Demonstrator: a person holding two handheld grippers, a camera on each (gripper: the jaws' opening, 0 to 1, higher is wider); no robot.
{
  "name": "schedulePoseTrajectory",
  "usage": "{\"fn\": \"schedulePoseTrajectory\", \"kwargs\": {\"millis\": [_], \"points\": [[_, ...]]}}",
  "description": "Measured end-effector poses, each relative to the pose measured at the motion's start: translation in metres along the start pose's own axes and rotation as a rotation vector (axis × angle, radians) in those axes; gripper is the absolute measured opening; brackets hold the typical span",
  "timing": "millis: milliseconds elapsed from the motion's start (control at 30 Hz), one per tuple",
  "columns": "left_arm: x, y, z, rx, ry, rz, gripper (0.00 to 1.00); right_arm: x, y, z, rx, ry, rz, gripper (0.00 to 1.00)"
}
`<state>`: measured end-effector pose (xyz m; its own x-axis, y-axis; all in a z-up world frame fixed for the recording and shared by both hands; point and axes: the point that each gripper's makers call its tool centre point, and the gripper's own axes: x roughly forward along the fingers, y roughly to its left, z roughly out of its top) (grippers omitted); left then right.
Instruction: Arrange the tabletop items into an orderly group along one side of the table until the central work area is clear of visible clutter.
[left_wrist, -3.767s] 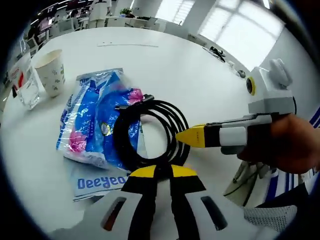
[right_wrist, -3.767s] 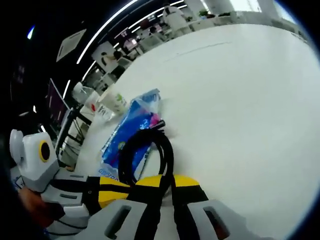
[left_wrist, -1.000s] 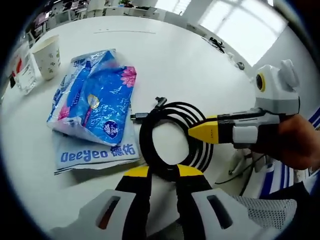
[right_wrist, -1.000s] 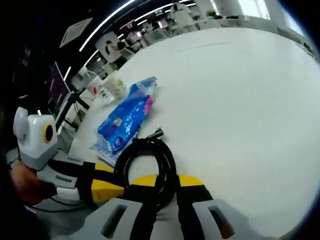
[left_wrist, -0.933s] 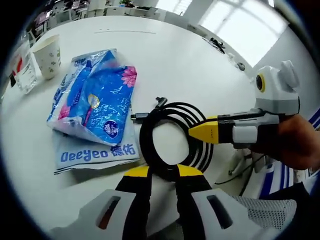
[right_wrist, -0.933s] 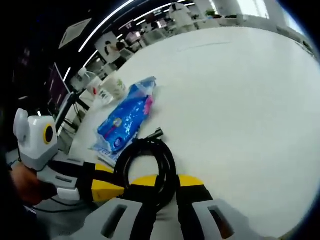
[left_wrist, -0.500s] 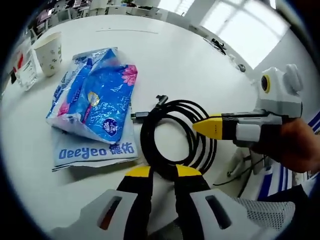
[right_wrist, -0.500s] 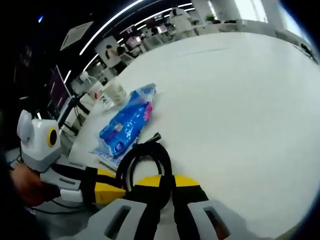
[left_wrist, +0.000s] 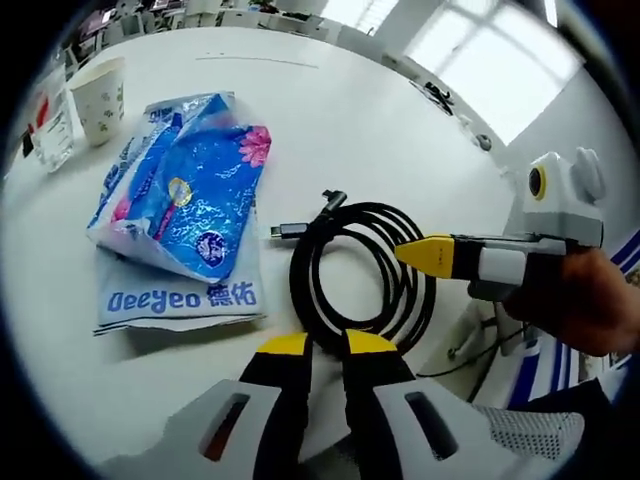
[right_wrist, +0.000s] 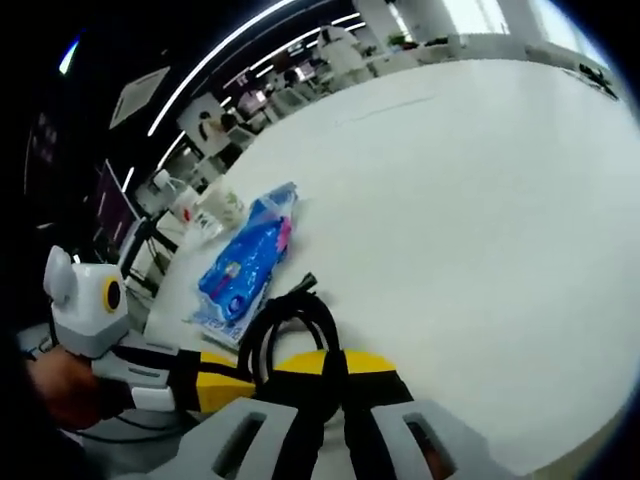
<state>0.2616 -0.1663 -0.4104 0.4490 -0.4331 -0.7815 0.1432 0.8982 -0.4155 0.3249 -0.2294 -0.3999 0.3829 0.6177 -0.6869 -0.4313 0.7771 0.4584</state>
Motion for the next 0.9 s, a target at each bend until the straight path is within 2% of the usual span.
{"fn": "schedulePoseTrajectory", "kwargs": {"millis": [167,400,567,900], "points": [[0.002,-0.003,0.000,0.000,-0.001,-0.002,0.08,-0.004,-0.002,0.000,-0.031,-0.010,-0.007,0.00],[0.010,-0.014,0.001,0.009,0.001,-0.016,0.07,-0.011,-0.013,-0.002,-0.023,-0.014,-0.024,0.00],[0.017,-0.020,0.004,0.028,0.003,-0.022,0.07,-0.020,-0.022,-0.003,0.005,-0.021,-0.041,0.00],[0.031,-0.032,0.016,0.004,-0.009,-0.042,0.06,-0.029,-0.046,0.003,0.084,-0.048,-0.066,0.00]]}}
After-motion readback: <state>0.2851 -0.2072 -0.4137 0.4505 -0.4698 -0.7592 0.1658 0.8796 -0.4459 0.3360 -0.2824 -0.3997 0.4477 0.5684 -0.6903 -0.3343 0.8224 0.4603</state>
